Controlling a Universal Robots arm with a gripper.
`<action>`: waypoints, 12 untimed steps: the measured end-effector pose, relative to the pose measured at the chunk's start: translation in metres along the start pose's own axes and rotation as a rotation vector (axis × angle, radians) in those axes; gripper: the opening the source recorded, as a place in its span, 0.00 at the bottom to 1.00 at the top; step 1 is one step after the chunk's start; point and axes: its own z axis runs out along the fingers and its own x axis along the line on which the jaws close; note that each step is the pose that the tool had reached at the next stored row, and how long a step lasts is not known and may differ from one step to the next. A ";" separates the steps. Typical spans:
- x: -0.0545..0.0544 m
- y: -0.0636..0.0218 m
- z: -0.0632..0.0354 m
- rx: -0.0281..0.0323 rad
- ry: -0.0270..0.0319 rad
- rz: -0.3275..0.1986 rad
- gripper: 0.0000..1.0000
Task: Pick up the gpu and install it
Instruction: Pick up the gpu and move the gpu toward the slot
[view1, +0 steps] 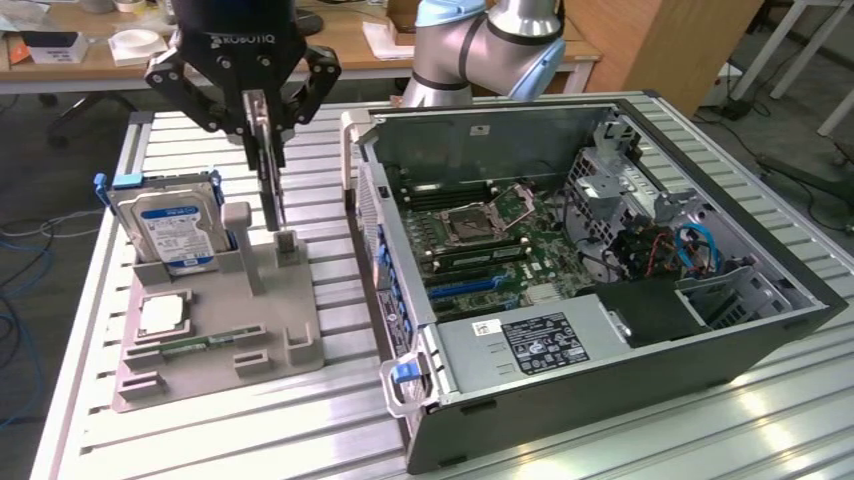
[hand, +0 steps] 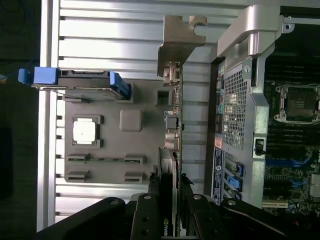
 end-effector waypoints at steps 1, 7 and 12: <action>0.000 0.0001 -0.0013 -0.0003 0.0000 0.000 0.26; 0.000 0.0003 -0.0082 -0.0022 0.0000 -0.002 0.26; 0.000 0.0005 -0.0126 -0.0035 0.0000 -0.002 0.26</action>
